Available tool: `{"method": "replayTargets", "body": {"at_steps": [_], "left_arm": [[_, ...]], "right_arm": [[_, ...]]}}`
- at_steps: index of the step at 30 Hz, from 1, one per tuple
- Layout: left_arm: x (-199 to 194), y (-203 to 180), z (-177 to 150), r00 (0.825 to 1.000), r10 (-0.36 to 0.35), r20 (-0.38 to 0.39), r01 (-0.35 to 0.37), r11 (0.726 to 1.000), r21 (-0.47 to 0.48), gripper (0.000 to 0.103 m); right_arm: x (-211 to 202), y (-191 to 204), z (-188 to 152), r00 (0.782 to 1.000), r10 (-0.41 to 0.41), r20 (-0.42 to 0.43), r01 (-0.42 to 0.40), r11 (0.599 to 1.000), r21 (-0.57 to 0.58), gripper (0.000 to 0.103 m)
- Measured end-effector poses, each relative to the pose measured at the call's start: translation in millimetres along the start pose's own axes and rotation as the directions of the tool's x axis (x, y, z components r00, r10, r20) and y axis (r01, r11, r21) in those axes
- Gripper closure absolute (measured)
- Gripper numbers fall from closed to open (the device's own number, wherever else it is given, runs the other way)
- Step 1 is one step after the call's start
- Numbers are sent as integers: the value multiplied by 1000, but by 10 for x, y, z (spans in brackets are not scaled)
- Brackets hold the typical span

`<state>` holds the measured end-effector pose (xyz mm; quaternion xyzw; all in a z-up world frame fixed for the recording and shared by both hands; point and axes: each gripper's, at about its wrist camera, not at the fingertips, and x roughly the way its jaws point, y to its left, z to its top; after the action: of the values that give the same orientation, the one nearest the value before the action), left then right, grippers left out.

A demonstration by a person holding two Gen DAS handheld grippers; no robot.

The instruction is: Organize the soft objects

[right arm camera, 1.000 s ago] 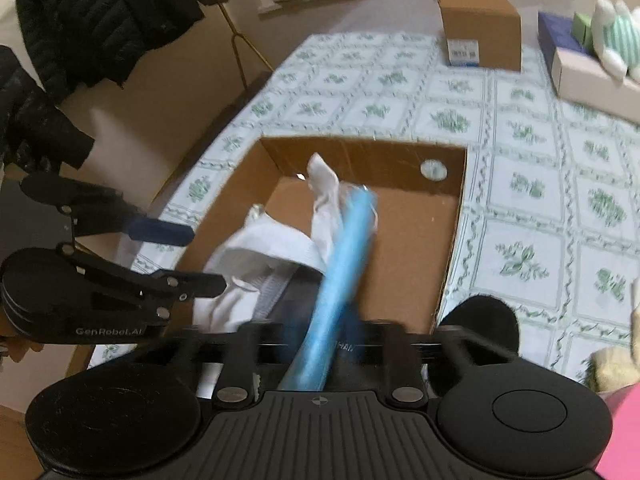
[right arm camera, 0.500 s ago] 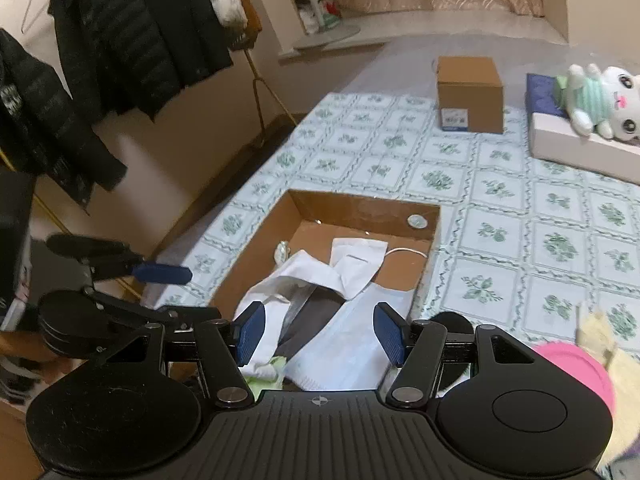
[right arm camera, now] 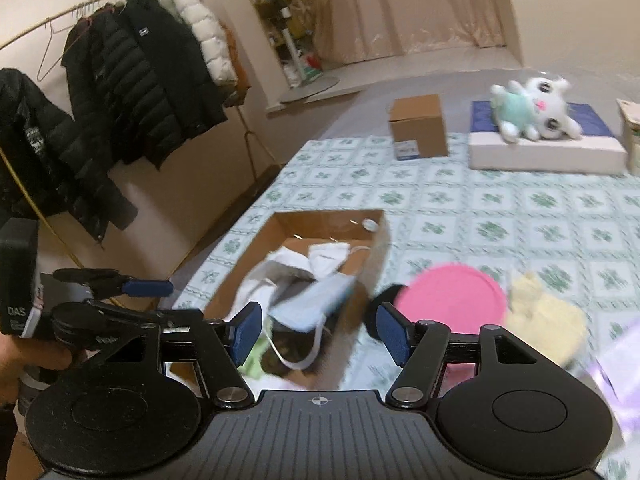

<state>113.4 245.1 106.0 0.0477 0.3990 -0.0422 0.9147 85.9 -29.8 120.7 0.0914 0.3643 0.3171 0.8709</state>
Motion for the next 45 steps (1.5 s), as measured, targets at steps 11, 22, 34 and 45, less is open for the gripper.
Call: {"method": "replayTargets", "body": {"at_steps": [11, 22, 34, 45], "left_arm": [[-311, -713, -360, 991, 32, 130, -20, 995, -95, 22], [-282, -1371, -563, 988, 24, 151, -34, 997, 64, 17], [-167, -1462, -408, 989, -10, 149, -23, 977, 212, 17], [49, -1370, -268, 993, -52, 103, 17, 950, 310, 17]], "right_arm": [[-639, -500, -607, 994, -110, 13, 110, 993, 33, 36], [-1016, -934, -937, 986, -166, 18, 162, 979, 120, 35], [-1102, -1143, -914, 980, -196, 35, 189, 971, 147, 34], [-1009, -1277, -752, 977, -210, 33, 208, 976, 61, 34]]}}
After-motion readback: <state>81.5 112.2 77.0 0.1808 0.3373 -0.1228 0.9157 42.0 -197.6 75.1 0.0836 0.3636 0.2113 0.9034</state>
